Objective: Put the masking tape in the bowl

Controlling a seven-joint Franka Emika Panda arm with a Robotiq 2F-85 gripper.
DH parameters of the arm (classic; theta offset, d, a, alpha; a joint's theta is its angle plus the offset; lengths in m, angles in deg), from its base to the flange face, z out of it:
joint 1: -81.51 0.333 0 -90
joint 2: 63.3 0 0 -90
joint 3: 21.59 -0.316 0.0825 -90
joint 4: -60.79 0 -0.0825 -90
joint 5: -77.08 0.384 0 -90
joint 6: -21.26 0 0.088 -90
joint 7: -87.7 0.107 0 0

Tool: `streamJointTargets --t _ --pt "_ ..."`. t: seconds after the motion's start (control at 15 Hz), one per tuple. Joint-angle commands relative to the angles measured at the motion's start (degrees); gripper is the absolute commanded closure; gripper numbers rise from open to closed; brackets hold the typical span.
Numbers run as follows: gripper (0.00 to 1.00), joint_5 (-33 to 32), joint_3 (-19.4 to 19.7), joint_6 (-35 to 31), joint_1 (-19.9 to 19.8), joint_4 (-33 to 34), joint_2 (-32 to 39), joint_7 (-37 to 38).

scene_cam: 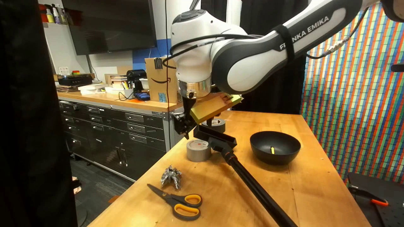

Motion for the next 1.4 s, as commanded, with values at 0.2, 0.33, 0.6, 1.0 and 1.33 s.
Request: streamJointTargets --t 0.2,0.33,0.6,1.0,1.33 --pt "0.00 4.50 1.19 2.65 -0.20 8.10 5.31 -1.08" --pt "0.00 6.31 0.88 4.25 0.61 10.55 6.25 -1.02" --pt "0.00 8.34 0.60 6.50 2.39 14.14 7.99 -1.01" --pt "0.00 10.84 0.61 6.16 2.72 16.42 11.87 -1.77" --pt "0.00 10.75 1.66 4.29 2.12 16.13 14.55 -2.79"
